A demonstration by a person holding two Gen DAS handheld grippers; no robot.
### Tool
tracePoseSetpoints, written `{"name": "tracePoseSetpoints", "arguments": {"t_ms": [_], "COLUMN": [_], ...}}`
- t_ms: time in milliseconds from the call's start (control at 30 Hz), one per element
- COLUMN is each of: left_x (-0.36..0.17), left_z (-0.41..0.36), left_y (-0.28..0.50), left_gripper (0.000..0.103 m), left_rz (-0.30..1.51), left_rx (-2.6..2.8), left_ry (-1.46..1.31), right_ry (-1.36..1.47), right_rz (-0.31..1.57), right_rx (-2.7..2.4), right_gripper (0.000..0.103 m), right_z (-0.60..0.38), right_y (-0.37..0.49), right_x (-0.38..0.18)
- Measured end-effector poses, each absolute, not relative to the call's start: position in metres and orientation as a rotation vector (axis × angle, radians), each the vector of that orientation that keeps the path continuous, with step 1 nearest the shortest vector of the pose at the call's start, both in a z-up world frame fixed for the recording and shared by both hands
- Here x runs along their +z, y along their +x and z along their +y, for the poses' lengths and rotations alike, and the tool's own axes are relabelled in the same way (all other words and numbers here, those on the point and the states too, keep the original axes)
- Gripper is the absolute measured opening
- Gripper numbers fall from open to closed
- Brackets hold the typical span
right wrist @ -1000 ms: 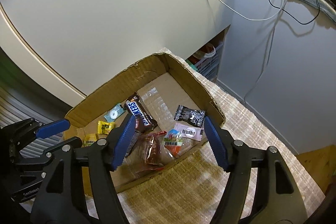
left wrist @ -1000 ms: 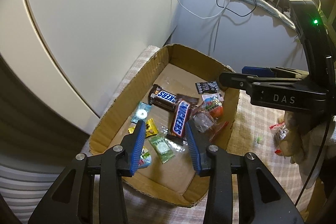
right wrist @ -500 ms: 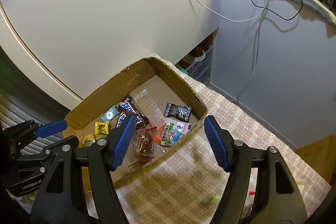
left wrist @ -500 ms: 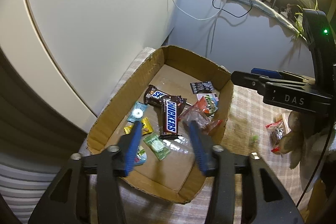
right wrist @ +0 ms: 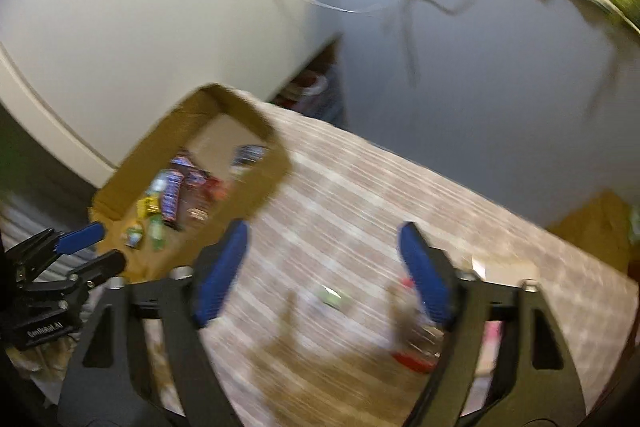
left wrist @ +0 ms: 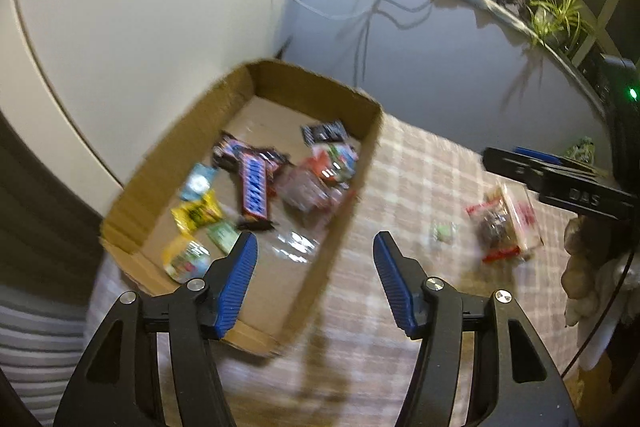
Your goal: Organize snacks
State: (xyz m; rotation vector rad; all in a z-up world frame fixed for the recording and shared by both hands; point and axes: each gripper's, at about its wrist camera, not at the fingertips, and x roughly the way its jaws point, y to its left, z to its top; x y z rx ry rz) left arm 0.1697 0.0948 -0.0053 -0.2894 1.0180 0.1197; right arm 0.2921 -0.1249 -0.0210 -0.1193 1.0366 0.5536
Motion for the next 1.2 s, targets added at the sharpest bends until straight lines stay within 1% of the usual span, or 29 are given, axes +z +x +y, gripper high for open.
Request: {"name": "tracePoseSetpoints", "arguments": {"t_ms": [33, 367, 733, 767, 800, 833, 967, 1100, 1200], "left_x": [-0.008, -0.019, -0.026, -0.027, -0.029, -0.03, -0.031, -0.032, -0.036], "left_z": [0.09, 0.037, -0.02, -0.024, -0.027, -0.03, -0.047, -0.069, -0.086], "left_y": [0.171, 0.192, 0.217, 0.22, 0.222, 0.225, 0.235, 0.243, 0.253], "left_gripper": [0.06, 0.058, 0.056, 0.054, 0.049, 0.046, 0.04, 0.039, 0.038], "left_rz": [1.03, 1.093, 1.135, 1.138, 1.142, 1.147, 1.152, 1.146, 1.151], "left_rx": [0.107, -0.039, -0.191, -0.198, -0.208, -0.219, -0.27, -0.341, -0.393], "left_ry": [-0.29, -0.274, -0.259, -0.261, -0.266, -0.268, -0.265, -0.256, -0.264], "right_ry": [-0.109, 0.027, 0.101, 0.112, 0.121, 0.133, 0.18, 0.256, 0.288], "right_rz": [1.032, 1.052, 1.125, 1.133, 1.138, 1.147, 1.173, 1.203, 1.22], "right_rx": [0.528, 0.322, 0.323, 0.326, 0.334, 0.343, 0.361, 0.389, 0.41], "right_gripper": [0.091, 0.091, 0.091, 0.091, 0.091, 0.091, 0.089, 0.087, 0.08], "right_z": [-0.139, -0.262, -0.302, -0.304, -0.304, -0.306, -0.312, -0.322, -0.327], "right_y": [0.291, 0.272, 0.272, 0.274, 0.275, 0.277, 0.286, 0.295, 0.3], "right_x": [-0.022, -0.037, -0.065, -0.068, -0.069, -0.073, -0.082, -0.09, -0.096]}}
